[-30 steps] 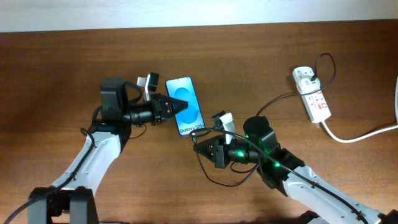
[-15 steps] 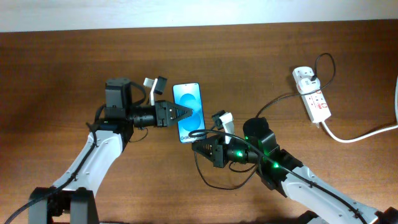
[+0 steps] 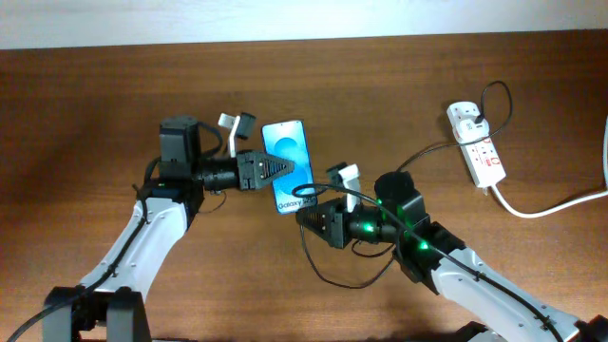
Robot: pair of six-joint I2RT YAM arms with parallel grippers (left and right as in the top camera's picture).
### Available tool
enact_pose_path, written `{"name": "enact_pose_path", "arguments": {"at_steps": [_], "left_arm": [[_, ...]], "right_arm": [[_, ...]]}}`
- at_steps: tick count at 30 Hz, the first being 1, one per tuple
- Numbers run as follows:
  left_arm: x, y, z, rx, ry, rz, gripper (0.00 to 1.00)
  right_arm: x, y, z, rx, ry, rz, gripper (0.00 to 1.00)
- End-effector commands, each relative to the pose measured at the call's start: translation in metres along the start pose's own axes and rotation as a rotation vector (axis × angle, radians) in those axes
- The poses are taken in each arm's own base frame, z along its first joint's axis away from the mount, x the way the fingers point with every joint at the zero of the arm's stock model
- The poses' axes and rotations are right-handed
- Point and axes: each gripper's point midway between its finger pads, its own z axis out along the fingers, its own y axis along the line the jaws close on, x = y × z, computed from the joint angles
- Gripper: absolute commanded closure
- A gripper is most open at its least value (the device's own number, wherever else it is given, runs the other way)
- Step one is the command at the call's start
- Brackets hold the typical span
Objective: Plug charger to phone and switch on socket
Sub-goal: 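Push the USB-C plug up into the phone's bottom port with the right gripper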
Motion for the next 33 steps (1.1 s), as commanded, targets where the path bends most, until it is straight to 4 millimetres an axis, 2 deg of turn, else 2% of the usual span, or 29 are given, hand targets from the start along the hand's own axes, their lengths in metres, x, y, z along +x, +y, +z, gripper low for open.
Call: {"name": "enact_pose_path", "arguments": {"at_steps": [1, 3, 5, 10, 11, 12, 13, 16, 19, 22, 24, 27, 33], "left_arm": [[-0.008, 0.010, 0.005, -0.056, -0.056, -0.148, 1.00], [-0.019, 0.003, 0.004, -0.036, -0.087, -0.107, 1.00], [-0.038, -0.002, 0.002, -0.039, -0.163, -0.071, 1.00], [-0.041, 0.001, 0.001, -0.055, -0.178, -0.078, 1.00], [-0.038, 0.001, 0.002, -0.052, -0.165, -0.090, 1.00], [-0.036, 0.002, 0.003, -0.053, -0.158, -0.100, 1.00], [-0.034, 0.000, 0.003, -0.044, -0.148, -0.101, 1.00], [-0.031, -0.002, 0.004, -0.029, -0.131, -0.104, 1.00], [-0.022, -0.011, 0.005, 0.023, -0.078, -0.101, 1.00], [-0.004, -0.023, 0.019, 0.068, 0.003, -0.073, 1.00], [0.015, -0.021, 0.030, 0.058, 0.065, -0.065, 1.00], [0.040, -0.007, 0.029, 0.017, 0.131, -0.111, 1.00], [0.055, -0.013, 0.039, 0.025, 0.181, -0.127, 1.00]], "right_arm": [[-0.030, 0.018, -0.006, -0.024, -0.068, -0.065, 0.79], [-0.027, 0.017, -0.005, -0.022, -0.056, -0.055, 0.69], [-0.017, 0.015, -0.005, -0.021, -0.013, -0.029, 0.59], [-0.006, 0.011, -0.003, -0.001, 0.025, -0.027, 0.59], [-0.006, 0.010, -0.003, 0.004, 0.023, -0.031, 0.64], [-0.007, 0.009, -0.003, 0.011, 0.019, -0.055, 0.76], [-0.009, 0.005, -0.003, 0.035, 0.003, -0.055, 0.83], [-0.012, 0.002, -0.003, 0.055, -0.009, -0.055, 0.96], [-0.017, 0.002, -0.003, 0.061, -0.033, -0.069, 0.96], [-0.022, 0.004, -0.003, 0.053, -0.050, -0.083, 0.96], [-0.024, 0.001, -0.004, 0.069, -0.060, -0.082, 0.96], [-0.028, -0.003, -0.004, 0.095, -0.081, -0.081, 0.96], [-0.040, 0.006, -0.005, 0.073, -0.114, -0.103, 0.96]]}}
